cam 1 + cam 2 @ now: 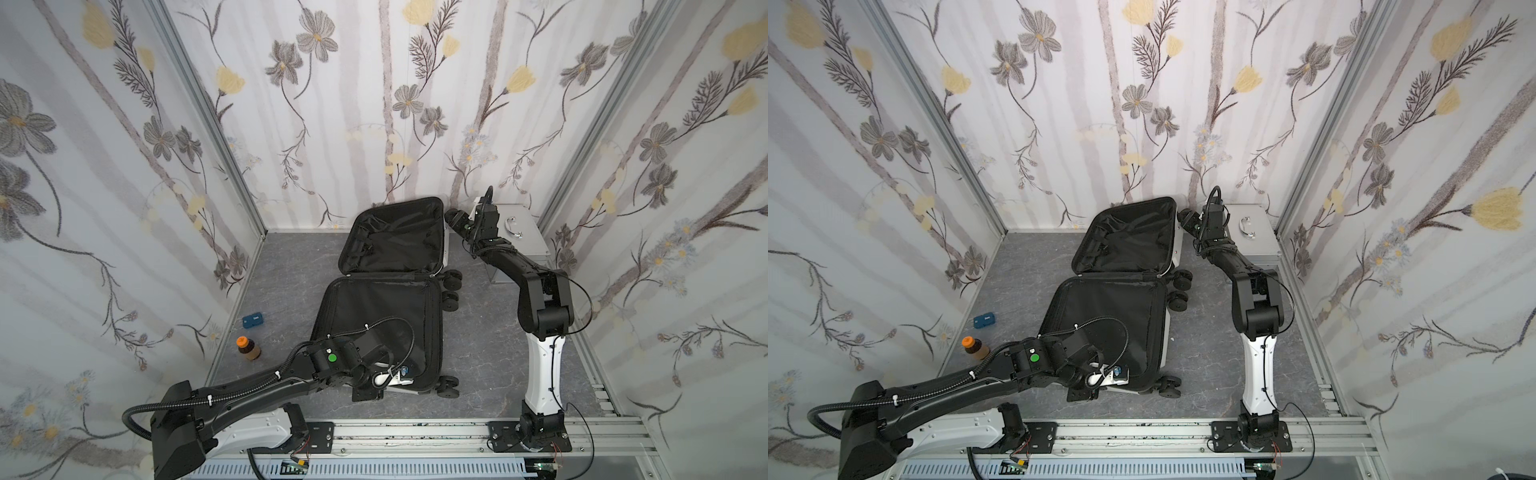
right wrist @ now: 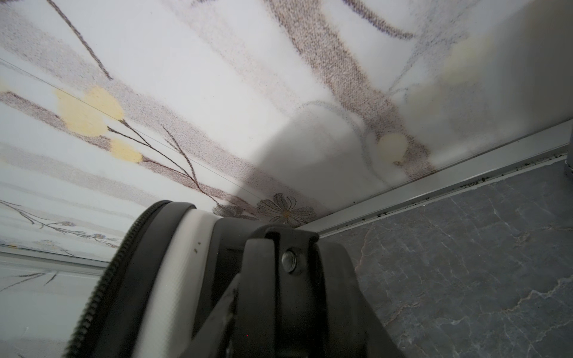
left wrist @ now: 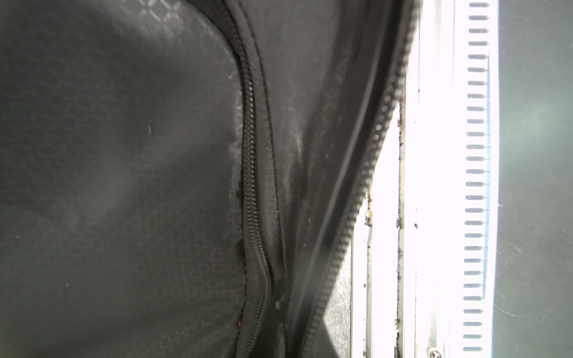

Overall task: Open the suitcase zippers
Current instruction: Open the suitcase at the center of the board.

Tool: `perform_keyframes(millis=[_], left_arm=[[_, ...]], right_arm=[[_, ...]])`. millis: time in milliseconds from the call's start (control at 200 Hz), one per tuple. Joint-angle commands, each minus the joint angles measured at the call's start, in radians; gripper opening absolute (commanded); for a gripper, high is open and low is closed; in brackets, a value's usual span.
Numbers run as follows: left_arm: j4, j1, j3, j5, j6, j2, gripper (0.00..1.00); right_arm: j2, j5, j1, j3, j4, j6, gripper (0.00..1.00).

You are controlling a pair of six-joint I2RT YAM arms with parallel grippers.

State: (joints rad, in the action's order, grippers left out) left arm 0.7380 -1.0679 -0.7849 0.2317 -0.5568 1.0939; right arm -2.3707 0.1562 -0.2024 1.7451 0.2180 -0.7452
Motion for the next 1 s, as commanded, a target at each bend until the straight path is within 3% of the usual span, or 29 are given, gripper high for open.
perform_keyframes(millis=[0, 255, 744, 994], left_arm=[[-0.069, 0.002, 0.0, -0.03, 0.047, 0.007, 0.0], [-0.104, 0.001, -0.005, -0.033, 0.054, 0.04, 0.0], [-0.161, 0.002, -0.021, -0.056, 0.068, 0.082, 0.0], [-0.228, 0.002, -0.028, -0.074, 0.107, 0.118, 0.0]], right_arm=[[-0.015, -0.091, -0.001, -0.027, -0.197, 0.201, 0.4], [-0.023, -0.075, 0.005, -0.056, -0.187, 0.199, 0.45], [-0.016, -0.023, 0.026, -0.073, -0.192, 0.15, 0.65], [0.014, 0.017, 0.035, -0.088, -0.192, 0.126, 0.67]])
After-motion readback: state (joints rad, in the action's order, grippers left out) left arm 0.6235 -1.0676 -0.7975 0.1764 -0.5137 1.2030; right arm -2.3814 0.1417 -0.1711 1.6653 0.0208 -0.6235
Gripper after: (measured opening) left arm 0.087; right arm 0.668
